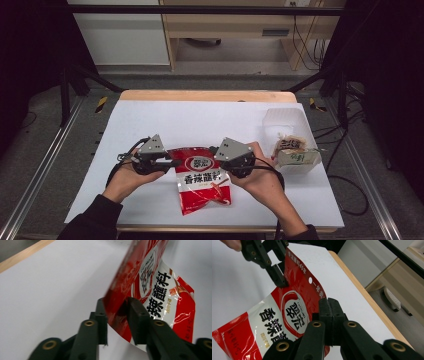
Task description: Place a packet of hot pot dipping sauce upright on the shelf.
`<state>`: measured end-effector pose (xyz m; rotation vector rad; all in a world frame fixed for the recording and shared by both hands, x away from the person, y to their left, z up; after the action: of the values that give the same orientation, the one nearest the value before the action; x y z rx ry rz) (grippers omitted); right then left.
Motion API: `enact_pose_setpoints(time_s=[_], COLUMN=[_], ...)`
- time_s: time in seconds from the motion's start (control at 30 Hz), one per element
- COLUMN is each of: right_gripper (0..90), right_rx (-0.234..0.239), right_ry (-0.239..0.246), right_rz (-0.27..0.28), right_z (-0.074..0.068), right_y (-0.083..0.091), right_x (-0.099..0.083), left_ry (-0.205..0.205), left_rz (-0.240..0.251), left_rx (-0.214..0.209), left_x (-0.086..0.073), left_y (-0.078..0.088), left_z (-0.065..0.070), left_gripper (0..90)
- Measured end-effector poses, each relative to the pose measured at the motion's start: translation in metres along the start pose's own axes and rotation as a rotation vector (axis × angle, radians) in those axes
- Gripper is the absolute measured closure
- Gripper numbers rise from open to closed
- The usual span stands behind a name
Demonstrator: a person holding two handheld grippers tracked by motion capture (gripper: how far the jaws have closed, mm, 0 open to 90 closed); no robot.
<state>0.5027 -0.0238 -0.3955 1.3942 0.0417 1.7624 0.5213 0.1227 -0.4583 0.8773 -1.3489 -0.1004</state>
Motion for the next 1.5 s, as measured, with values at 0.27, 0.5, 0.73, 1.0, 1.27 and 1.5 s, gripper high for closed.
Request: enact_pose_setpoints(time_s=[0.27,0.5,0.73,1.0,1.27,1.5], right_gripper=[85.8,65.2,51.2,45.0,82.2,89.4], right_rx=[0.043,0.075,0.085,0.179,0.245,0.245], right_ry=[0.005,0.037,0.037,-0.014,0.0,0.016], right_rz=[-0.041,-0.086,-0.121,-0.177,-0.213,-0.201], right_z=[0.001,0.006,0.015,0.008,-0.001,-0.001], right_y=[0.011,0.018,0.021,0.011,0.004,0.006], right_x=[-0.006,-0.009,-0.009,-0.019,-0.021,-0.014], left_ry=[-0.106,-0.165,-0.206,-0.226,-0.237,-0.176], left_rz=[-0.012,-0.007,-0.005,0.02,0.041,0.087], left_rx=[-0.013,0.004,0.0,-0.019,-0.025,-0.033], left_x=[0.012,0.027,0.034,0.039,0.042,0.041], left_y=[0.01,0.021,0.029,0.035,0.038,0.045], left_z=[0.01,0.012,0.015,0.018,0.021,0.017], left_gripper=[89.5,89.8,90.0,90.0,89.9,81.7])
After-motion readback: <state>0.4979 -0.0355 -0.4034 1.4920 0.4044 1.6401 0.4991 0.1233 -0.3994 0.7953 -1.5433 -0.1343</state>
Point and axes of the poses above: each handheld gripper's, and its own axes: y roughly backward along the jaws, x roughly out of its top, z roughly to its right, the point moved 10 cm from there along -y, roughly forward along the jaws, and after that the axes turned 2 degrees about x, right-handed, at the moved point
